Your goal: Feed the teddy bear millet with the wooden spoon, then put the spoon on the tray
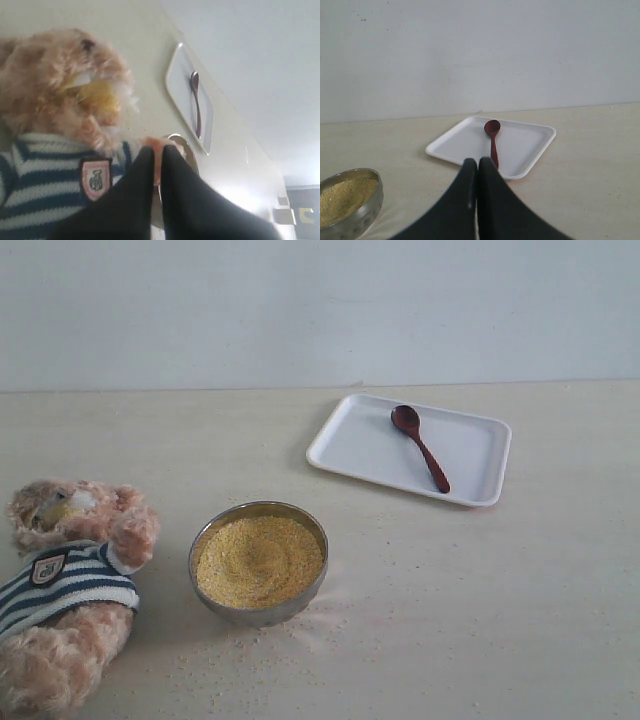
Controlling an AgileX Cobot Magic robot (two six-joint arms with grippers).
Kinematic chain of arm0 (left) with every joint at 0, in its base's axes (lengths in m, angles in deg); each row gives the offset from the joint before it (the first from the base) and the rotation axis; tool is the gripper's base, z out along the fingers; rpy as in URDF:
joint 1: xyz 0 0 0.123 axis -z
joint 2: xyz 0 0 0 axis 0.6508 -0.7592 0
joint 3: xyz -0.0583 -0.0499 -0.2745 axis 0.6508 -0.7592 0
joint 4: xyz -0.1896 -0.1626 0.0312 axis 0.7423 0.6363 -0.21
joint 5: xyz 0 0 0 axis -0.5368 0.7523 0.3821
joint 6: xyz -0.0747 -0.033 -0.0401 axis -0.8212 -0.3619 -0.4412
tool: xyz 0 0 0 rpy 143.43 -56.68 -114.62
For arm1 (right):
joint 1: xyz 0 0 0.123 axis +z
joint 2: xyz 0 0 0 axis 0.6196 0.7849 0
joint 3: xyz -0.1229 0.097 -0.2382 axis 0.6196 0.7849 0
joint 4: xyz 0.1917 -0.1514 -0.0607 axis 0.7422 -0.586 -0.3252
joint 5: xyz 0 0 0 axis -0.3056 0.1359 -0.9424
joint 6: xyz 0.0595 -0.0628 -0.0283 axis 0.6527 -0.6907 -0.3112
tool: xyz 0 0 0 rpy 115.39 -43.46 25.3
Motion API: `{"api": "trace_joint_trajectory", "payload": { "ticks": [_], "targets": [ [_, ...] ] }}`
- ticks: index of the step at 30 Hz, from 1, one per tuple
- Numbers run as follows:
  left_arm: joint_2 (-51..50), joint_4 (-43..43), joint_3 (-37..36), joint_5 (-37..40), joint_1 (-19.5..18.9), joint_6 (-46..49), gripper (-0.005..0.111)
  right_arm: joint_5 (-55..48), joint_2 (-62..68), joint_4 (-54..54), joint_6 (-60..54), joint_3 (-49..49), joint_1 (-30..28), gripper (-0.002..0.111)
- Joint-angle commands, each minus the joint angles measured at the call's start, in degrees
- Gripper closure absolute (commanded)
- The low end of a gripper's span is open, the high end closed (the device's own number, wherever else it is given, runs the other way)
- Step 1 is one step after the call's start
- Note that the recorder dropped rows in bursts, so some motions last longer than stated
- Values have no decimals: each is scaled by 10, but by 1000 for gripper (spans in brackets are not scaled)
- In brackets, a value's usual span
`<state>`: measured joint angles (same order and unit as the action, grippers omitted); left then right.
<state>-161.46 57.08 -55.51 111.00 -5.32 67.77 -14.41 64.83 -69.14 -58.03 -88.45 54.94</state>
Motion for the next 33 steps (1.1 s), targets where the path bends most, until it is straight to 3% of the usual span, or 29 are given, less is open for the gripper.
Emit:
{"api": "trace_joint_trajectory", "payload": {
  "ticks": [1, 9, 33],
  "targets": [
    [60, 29, 2, 6, -2, -11, 102, 2, -4, 0, -3, 0, -1, 108],
    [121, 36, 2, 6, -2, -127, 102, 2, -4, 0, -3, 0, -1, 108],
    [129, 36, 2, 6, -2, -129, 102, 2, -4, 0, -3, 0, -1, 108]
  ]
}}
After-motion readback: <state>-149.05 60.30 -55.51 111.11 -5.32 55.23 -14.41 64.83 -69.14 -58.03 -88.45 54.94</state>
